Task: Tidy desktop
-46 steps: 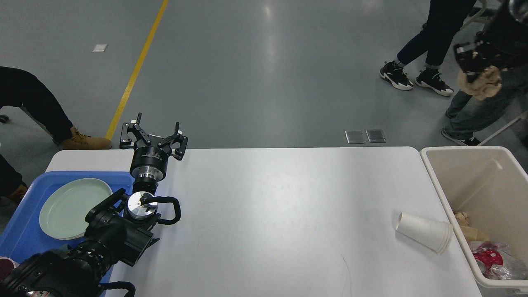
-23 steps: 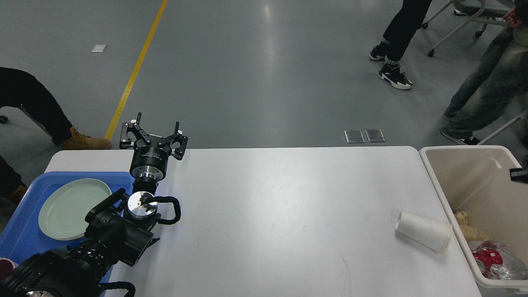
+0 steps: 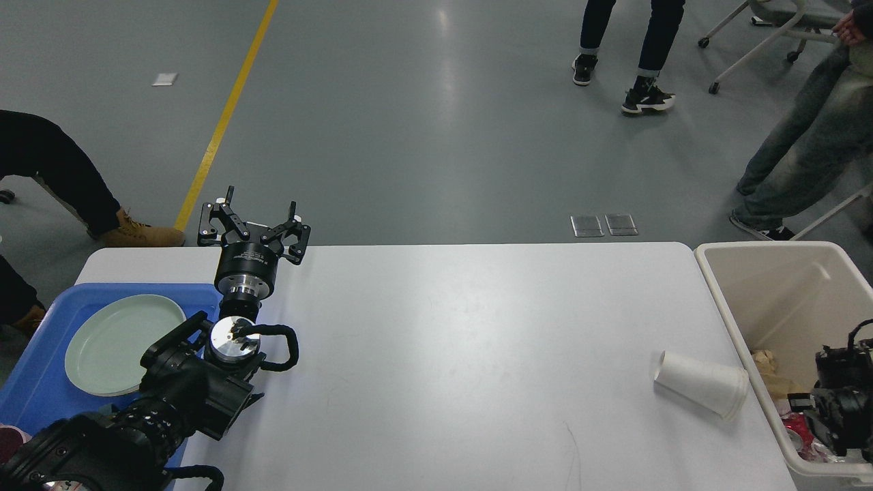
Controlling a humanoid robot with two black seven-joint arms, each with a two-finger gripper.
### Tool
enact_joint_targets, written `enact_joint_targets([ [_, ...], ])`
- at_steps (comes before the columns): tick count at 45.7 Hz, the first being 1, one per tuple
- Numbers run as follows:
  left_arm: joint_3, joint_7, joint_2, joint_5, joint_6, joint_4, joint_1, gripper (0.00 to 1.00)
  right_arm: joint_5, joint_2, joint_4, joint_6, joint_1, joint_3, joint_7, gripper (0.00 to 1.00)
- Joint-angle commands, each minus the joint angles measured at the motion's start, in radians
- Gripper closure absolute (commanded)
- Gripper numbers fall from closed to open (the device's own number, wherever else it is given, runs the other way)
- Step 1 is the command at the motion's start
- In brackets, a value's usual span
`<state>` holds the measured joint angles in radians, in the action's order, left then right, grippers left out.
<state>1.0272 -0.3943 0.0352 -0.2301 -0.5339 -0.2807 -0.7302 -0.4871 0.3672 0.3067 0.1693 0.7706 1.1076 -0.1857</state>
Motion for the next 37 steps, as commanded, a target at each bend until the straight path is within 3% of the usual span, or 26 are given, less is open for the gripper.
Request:
enact_joint_targets([
  [1, 0.001, 0.0, 0.0, 0.0, 0.0, 0.0, 0.002, 0.03, -0.001, -0.013, -0.001, -0.001, -0.016, -0.018, 0.0, 1.0],
  [8, -0.001, 0.0, 0.0, 0.0, 0.0, 0.0, 0.0, 0.03, 0.002, -0.014, -0.005, -0.011, -0.037, -0.052, 0.0, 0.99],
  [14, -0.001, 0.0, 0.0, 0.0, 0.0, -0.001, 0.0, 0.03, 0.018, -0.008, -0.023, -0.106, -0.054, -0.115, 0.002, 0.38],
  [17, 0.001, 0.0, 0.0, 0.0, 0.0, 0.0, 0.0, 0.03, 0.018, -0.002, -0.023, -0.116, -0.06, -0.135, 0.002, 0.26],
  [20, 0.001, 0.0, 0.0, 0.0, 0.0, 0.0, 0.002, 0.03, 0.019, 0.001, -0.023, -0.123, -0.06, -0.149, 0.002, 0.08],
  [28, -0.001, 0.0, 0.0, 0.0, 0.0, 0.0, 0.002, 0.03, 0.019, 0.01, -0.024, -0.125, -0.06, -0.157, 0.002, 0.0],
  [37, -0.001, 0.0, 0.0, 0.0, 0.0, 0.0, 0.0, 0.03, 0.021, 0.013, -0.021, -0.122, -0.05, -0.178, 0.002, 0.0],
])
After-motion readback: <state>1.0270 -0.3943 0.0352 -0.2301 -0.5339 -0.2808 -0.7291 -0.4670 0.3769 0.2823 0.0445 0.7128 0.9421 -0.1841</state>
